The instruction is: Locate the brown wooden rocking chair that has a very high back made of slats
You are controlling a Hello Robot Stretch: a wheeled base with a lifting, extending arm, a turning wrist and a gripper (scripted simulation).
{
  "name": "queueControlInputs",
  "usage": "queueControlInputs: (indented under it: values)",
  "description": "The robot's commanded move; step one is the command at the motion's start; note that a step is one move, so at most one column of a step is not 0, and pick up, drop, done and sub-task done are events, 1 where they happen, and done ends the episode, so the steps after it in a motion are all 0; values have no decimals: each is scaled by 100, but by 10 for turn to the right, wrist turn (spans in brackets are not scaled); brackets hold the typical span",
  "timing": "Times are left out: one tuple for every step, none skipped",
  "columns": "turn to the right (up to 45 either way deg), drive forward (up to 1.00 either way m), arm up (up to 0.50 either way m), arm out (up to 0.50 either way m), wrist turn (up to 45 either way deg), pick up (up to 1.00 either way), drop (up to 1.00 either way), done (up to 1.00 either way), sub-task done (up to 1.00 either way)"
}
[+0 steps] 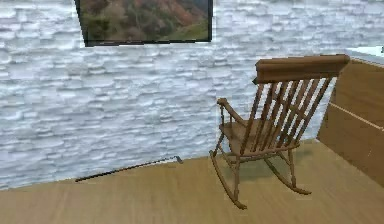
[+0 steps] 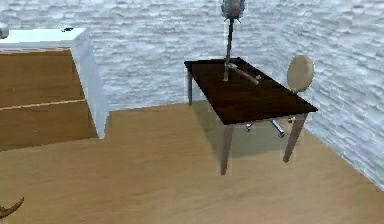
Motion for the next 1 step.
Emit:
queueControlInputs:
  values:
    - [0, 25, 0, 0, 0, 0, 0, 0, 0]
